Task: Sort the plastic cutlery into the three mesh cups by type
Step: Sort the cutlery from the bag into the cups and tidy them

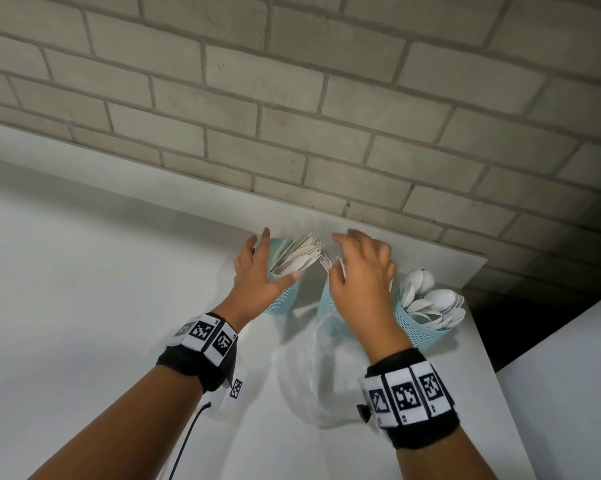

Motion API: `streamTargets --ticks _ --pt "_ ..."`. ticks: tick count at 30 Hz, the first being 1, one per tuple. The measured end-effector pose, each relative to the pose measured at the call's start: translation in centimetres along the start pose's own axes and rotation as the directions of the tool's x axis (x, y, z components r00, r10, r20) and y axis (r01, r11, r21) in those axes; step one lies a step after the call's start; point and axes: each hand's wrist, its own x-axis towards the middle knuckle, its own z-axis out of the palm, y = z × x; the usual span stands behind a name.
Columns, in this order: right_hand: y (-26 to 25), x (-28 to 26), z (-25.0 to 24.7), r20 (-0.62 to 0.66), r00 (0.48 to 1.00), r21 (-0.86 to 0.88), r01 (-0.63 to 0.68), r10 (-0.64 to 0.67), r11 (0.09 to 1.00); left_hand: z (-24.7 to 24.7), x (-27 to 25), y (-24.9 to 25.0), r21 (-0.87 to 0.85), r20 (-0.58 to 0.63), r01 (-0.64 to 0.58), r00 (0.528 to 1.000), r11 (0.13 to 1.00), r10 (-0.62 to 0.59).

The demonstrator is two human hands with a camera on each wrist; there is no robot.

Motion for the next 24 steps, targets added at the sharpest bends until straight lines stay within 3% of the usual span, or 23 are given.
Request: streamTargets --ticks 1,2,4,6,7,8,10,15,17,18,21,24 --pt "-0.8 -0.1 0.0 -0.078 0.997 0.140 0.004 0.007 0.990 0.1 0.1 -0.4 -0.020 0.013 -0.017 1.000 1.000 0.017" --pt "-1.7 -0.3 0.0 -0.048 0.998 0.270 -0.025 0.039 0.963 0.2 0.2 -0.8 -0.037 0.012 -0.025 1.000 0.999 0.026" --pt "-3.0 -0.7 0.0 0.238 0.965 0.311 -0.182 0.109 0.933 0.6 0.6 -1.5 -0.112 0.005 -0.007 1.000 0.994 0.007" --pt "-3.7 -0.8 0.6 0.529 0.836 0.262 -0.328 0.149 0.908 0.9 1.2 -2.1 -0.249 0.021 0.032 0.999 0.968 -0.028" --pt "-3.8 -0.8 1.2 0.612 0.777 0.269 -0.382 0.149 0.884 1.0 1.4 -2.3 -0.303 0.033 0.046 0.999 0.952 -0.037" --pt "-3.8 -0.7 2.0 0.652 0.744 0.281 -0.415 0.146 0.865 1.1 1.6 -2.7 -0.335 0.040 0.045 0.999 0.941 -0.034" --pt "-3.8 -0.4 4.0 0.655 0.736 0.313 -0.471 0.172 0.824 1.1 1.5 -2.9 -0.352 0.057 0.009 0.998 0.936 0.012" --pt "-4.3 1.1 6.5 0.622 0.689 0.414 -0.692 0.372 0.591 0.7 1.3 -2.5 -0.444 -0.026 -0.139 0.990 0.885 0.142" --pt "-4.6 1.7 7.4 0.560 0.711 0.468 -0.695 0.426 0.545 0.5 1.4 -2.6 -0.481 -0.006 -0.161 0.984 0.862 0.180" --pt "-4.8 1.9 7.8 0.501 0.742 0.486 -0.668 0.446 0.564 0.3 1.4 -2.6 -0.500 0.003 -0.150 0.985 0.853 0.174" --pt "-5.4 2.6 8.2 0.331 0.842 0.440 -0.537 0.426 0.720 0.3 1.6 -3.2 -0.521 0.058 -0.117 0.983 0.846 0.172" --pt "-5.9 3.6 8.2 0.290 0.884 0.350 -0.454 0.366 0.820 0.5 1.6 -4.1 -0.499 0.107 -0.005 0.992 0.867 0.067"
